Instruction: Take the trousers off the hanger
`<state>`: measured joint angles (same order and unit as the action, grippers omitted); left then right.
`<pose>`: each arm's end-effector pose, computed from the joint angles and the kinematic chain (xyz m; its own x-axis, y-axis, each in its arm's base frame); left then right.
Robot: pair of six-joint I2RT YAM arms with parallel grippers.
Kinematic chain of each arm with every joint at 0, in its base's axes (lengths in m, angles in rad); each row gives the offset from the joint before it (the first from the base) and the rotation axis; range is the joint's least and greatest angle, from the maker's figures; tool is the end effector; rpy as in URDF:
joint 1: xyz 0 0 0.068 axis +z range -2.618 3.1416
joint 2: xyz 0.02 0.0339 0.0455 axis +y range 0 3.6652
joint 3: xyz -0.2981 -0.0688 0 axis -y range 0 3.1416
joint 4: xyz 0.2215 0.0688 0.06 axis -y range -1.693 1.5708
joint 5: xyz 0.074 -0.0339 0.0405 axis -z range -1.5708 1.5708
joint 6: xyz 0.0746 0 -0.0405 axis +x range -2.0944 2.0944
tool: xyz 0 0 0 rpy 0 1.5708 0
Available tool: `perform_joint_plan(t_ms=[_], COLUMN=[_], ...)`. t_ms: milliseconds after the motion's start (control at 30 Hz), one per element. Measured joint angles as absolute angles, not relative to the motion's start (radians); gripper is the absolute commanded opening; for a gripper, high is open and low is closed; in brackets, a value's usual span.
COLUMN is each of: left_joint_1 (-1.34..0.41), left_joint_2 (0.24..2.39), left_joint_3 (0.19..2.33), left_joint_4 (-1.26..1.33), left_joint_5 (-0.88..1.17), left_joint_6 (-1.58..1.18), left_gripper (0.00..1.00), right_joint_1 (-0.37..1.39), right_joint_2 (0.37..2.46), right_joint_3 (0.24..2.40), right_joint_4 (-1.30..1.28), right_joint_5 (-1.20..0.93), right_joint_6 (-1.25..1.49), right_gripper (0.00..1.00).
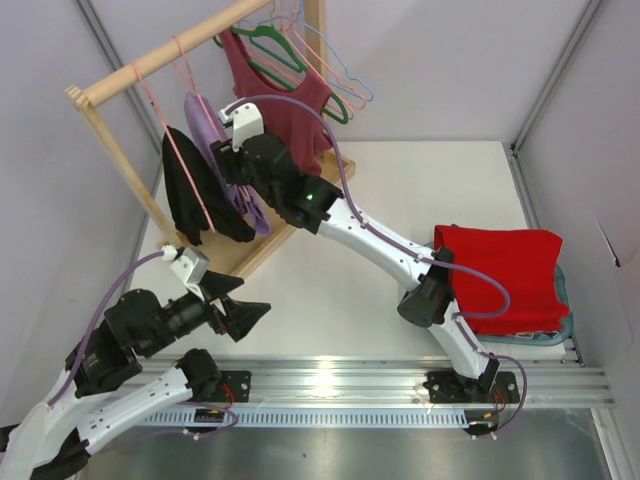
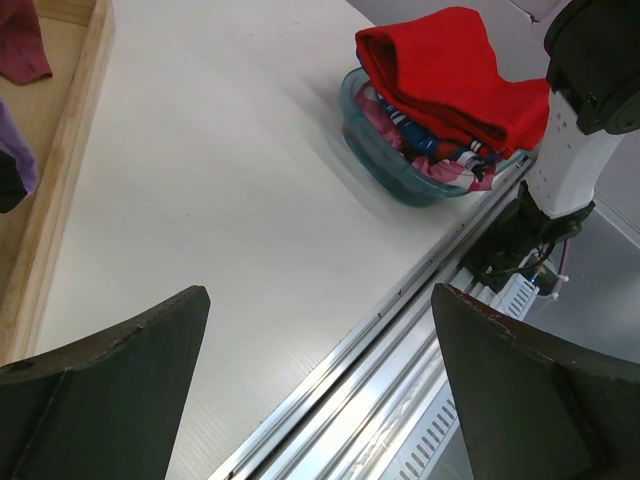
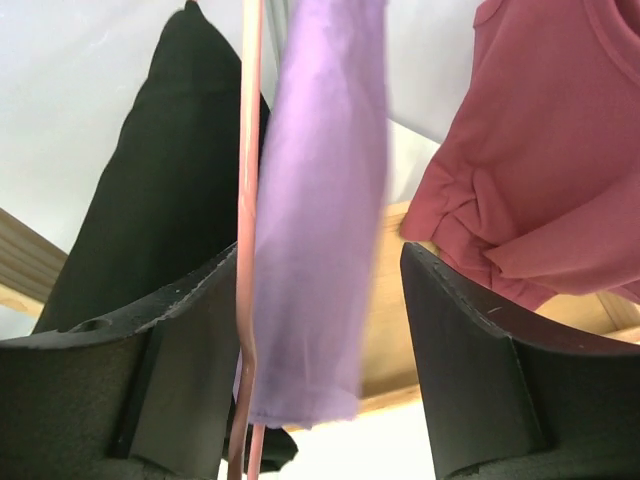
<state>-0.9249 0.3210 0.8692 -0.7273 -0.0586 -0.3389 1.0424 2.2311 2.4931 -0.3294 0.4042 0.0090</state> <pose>0.0282 -0.0301 0.3477 -0.3546 -0.0809 -0.9315 0.6835 0.6574 -0.3173 0.2993 0.4546 0.4547 -0.0393 -0.0509 -0.9979 -0.5959 0.8029 -0.0175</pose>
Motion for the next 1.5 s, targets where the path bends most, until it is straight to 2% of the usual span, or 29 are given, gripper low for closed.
perform_joint_plan(t_ms=[333,700,833,967,1233,1400,1500], left_joint_1=[-0.925,-0.925,-0.925,-0.925,-0.925,-0.925,-0.925], left_joint_2=[0.321,0.321,0.321,0.319,0.318,0.318,0.318], left_joint_3=[0.864,0.850,0.845,0.845,0.838,0.832,0.831], left_joint_4=[-0.721,-0.719,-0.719,-0.719,-0.715,-0.714,-0.712], left_joint_5=[-0.061,-0.060,-0.060,-0.060,-0.060,-0.059,-0.059], left_joint_6=[-0.339,-0.340,-0.340,-0.340,-0.340,-0.340,-0.340], left_gripper=[0.99,0.99,0.99,0.99,0.99,1.00,0.99], right_joint_1=[1.044,1.053,1.055,1.055,1.056,1.056,1.057], right_joint_2=[2.231,2.231,2.231,2.231,2.220,2.211,2.210], right_joint_3=[2.499,2.501,2.501,2.503,2.512,2.514,2.515], right_joint_4=[-0.368,-0.358,-0.353,-0.345,-0.316,-0.313,-0.315], right_joint_5=[0.404,0.409,0.403,0.406,0.445,0.457,0.455], right_joint_6=[0.010,-0.020,-0.020,-0.019,-0.017,-0.019,-0.021], right_gripper=[0.64,0.45,0.46,0.53,0.52,0.46,0.34])
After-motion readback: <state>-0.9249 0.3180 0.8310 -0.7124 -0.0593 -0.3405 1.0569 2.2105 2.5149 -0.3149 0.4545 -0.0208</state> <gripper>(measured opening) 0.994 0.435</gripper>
